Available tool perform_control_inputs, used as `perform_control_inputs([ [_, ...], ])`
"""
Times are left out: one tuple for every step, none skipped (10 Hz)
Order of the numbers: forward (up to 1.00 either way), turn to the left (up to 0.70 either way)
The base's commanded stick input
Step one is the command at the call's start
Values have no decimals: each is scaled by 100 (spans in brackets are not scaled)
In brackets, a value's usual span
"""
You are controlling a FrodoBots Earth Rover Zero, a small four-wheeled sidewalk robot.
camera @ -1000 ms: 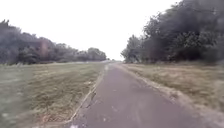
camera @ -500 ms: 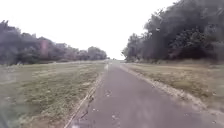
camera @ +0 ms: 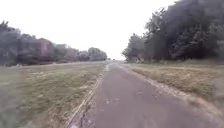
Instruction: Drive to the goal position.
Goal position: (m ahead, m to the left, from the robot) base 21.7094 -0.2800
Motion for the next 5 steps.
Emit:
perform_control_inputs([
  [60,1],
  [60,1],
  [60,1],
  [60,1],
  [60,1],
])
